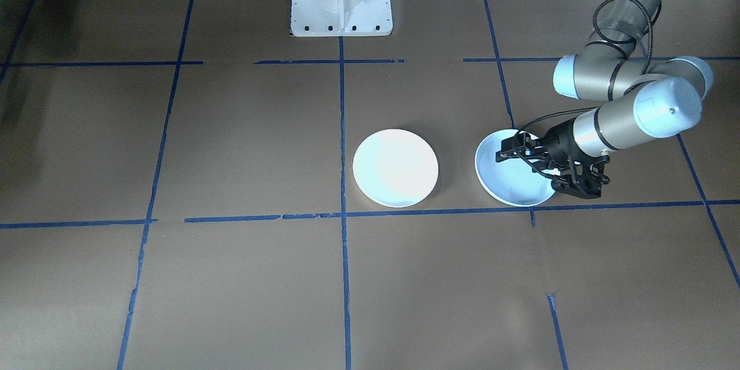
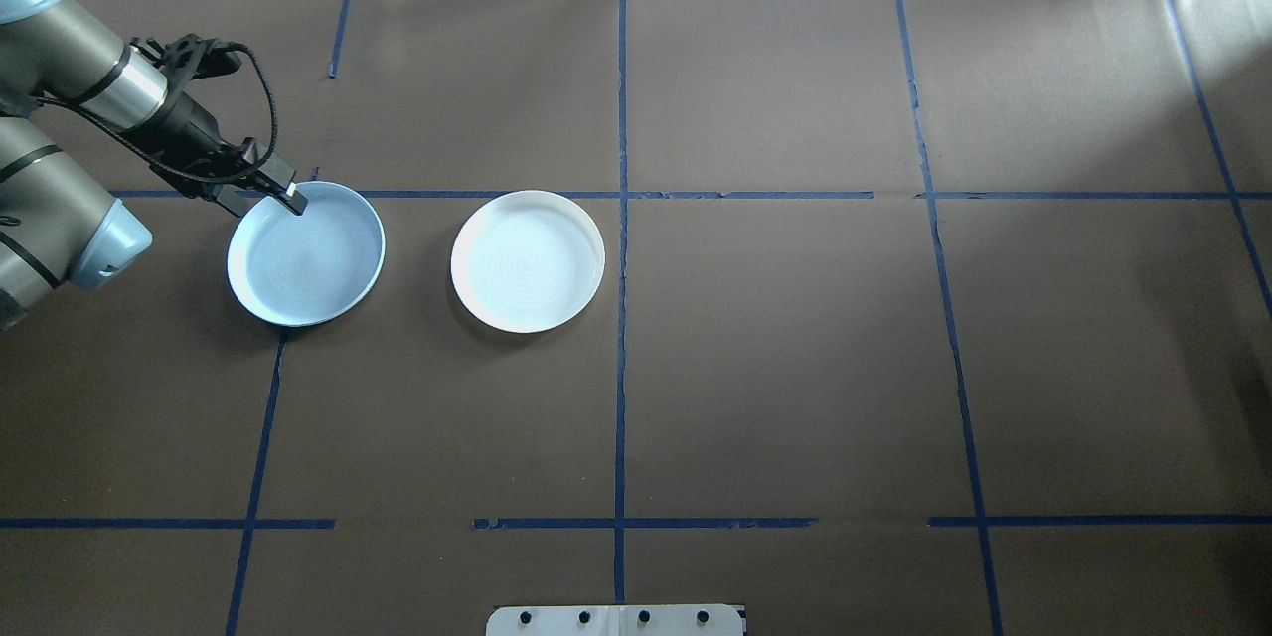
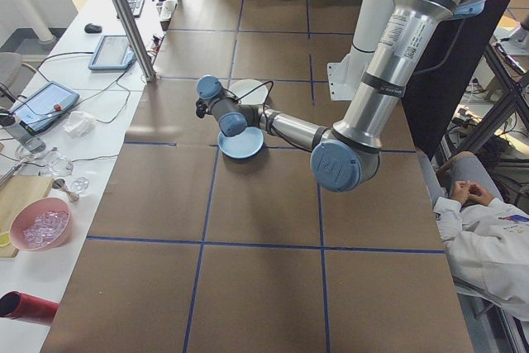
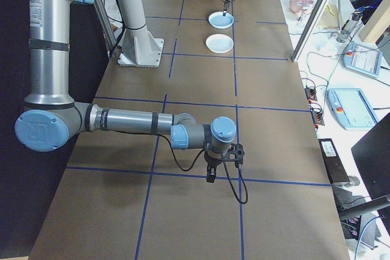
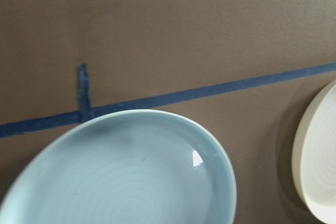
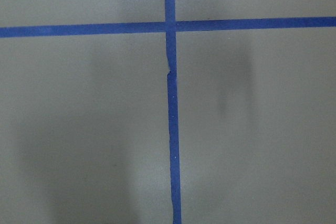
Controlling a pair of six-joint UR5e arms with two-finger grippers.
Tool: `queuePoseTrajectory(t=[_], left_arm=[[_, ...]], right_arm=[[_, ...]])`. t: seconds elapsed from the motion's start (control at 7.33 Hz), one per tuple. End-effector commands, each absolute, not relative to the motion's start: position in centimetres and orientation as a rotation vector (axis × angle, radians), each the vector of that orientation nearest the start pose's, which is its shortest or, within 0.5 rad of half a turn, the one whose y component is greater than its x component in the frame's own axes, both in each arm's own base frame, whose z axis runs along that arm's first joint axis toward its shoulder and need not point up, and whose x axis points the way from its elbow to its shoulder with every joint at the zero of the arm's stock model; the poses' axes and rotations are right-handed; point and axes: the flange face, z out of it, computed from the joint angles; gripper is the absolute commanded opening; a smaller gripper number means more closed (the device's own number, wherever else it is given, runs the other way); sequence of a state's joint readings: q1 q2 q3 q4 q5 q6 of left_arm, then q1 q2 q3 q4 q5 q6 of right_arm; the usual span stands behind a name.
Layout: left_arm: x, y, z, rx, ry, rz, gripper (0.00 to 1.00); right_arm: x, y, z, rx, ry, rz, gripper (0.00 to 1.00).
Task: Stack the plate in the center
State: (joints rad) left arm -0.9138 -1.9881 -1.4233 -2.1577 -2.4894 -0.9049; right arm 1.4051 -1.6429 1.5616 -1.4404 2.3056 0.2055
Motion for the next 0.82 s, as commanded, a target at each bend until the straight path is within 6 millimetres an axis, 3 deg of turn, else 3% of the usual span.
queuePoseTrajectory(t=[0.0, 0.27, 0.41, 0.68], left_arm=[[41.8, -52.7, 37.1, -0.046, 1.206, 0.128, 1.0], [45.7, -50.1, 35.9, -0.089, 1.222, 0.126, 0.99], [48.7, -48.2, 35.5, -0.058, 1.22, 0.153, 0.98], [49.3, -48.1, 35.8, -0.087, 1.221, 0.109, 0.77]], right_arm=[[-1.1, -46.9, 68.6, -0.088, -0.731, 0.019, 1.0], [-1.1, -46.8, 68.7, -0.09, -0.731, 0.02, 1.0], [-1.1, -46.8, 68.7, -0.09, -0.731, 0.02, 1.0], [-1.1, -46.8, 68.7, -0.09, -0.731, 0.02, 1.0]])
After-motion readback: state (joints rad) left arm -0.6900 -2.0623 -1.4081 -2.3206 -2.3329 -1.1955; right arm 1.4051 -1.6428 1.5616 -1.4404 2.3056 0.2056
